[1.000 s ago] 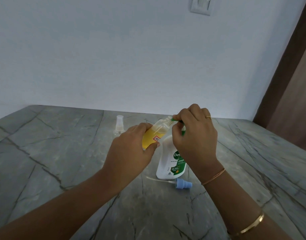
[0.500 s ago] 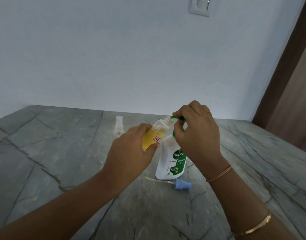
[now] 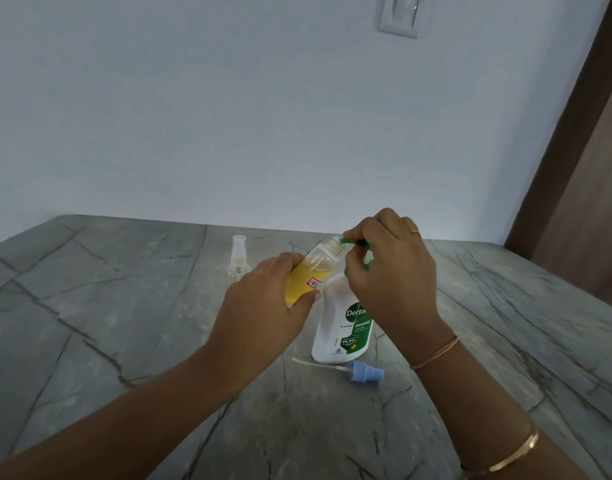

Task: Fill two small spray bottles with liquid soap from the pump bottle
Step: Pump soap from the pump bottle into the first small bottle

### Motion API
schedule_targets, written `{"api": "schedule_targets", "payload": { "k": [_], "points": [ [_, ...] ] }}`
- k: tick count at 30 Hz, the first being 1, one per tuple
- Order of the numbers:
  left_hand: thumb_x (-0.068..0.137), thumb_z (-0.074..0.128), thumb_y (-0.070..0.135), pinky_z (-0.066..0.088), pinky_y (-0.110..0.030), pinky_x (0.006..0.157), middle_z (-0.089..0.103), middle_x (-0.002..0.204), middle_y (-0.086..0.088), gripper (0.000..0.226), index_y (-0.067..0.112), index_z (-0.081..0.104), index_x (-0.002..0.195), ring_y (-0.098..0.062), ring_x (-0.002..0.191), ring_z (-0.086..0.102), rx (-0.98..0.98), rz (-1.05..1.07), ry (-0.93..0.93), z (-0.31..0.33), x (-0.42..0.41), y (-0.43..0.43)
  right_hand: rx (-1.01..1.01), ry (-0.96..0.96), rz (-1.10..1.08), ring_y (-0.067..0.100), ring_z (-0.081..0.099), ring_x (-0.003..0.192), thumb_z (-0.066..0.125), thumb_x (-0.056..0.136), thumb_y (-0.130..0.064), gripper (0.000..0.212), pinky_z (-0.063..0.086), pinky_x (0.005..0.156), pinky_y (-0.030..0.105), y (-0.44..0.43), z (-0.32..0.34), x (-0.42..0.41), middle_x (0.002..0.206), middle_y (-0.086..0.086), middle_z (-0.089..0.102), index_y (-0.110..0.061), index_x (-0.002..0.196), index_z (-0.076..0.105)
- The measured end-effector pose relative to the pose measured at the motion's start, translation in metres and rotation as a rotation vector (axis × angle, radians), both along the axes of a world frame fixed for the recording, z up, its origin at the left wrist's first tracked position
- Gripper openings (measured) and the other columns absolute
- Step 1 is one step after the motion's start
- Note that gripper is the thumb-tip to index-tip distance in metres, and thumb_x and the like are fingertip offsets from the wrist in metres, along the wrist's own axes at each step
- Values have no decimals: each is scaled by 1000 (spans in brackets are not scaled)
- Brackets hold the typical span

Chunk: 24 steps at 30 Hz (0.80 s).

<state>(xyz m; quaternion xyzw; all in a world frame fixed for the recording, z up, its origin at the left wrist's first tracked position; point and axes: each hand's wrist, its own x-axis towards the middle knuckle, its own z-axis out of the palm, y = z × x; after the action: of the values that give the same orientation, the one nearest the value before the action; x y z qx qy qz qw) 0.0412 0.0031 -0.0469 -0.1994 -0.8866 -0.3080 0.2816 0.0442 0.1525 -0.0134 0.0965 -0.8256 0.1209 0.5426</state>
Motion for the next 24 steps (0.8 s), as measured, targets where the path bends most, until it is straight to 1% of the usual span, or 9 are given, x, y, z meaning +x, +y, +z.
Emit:
{"api": "schedule_targets", "payload": {
  "k": [2,7,10,12,16,20,24],
  "points": [
    [81,58,46,33,-18,76,61,119,7,46,24,50,121,-11,98,59,9,-2,6,0,0,0,12,-14,-1,19,52,70,54,72,-9,12,35,47,23,1,3,1,75,2,58,-11,76,65],
    [81,60,44,34,-17,75,62,116,5,45,23,52,120,-11,95,58,15,-11,22,0,1,1,6,-12,-9,21,51,70,55,71,-8,11,33,48,22,2,4,1,75,3,57,-10,75,65],
    [80,62,42,33,-16,74,63,114,4,44,22,53,118,-10,92,57,23,-12,29,1,1,0,0,18,-19,22,51,69,47,74,-13,16,33,47,22,1,-2,-1,74,3,56,-10,73,63],
    [81,61,43,34,-17,75,62,115,4,45,22,52,120,-11,95,59,10,-7,24,0,1,0,7,21,-20,23,52,70,42,75,-16,22,33,47,23,0,-6,-2,74,4,56,-10,73,63],
    [82,58,45,32,-17,79,59,121,6,48,24,49,124,-12,102,58,-4,-8,3,-2,1,1,5,7,-21,22,52,70,41,75,-18,23,31,47,23,0,-6,-1,75,4,56,-10,74,63],
    [81,58,46,32,-18,80,59,122,5,48,23,49,123,-13,103,58,5,-6,12,-1,0,1,2,-15,-13,20,51,70,53,72,-11,11,34,46,24,1,0,0,75,3,56,-11,75,63],
    [82,58,46,33,-18,78,60,121,6,47,24,50,123,-13,101,59,6,-7,23,-1,0,1,15,-17,-5,20,52,70,56,70,-8,10,33,48,23,1,4,1,76,3,57,-10,75,64]
  ]
}}
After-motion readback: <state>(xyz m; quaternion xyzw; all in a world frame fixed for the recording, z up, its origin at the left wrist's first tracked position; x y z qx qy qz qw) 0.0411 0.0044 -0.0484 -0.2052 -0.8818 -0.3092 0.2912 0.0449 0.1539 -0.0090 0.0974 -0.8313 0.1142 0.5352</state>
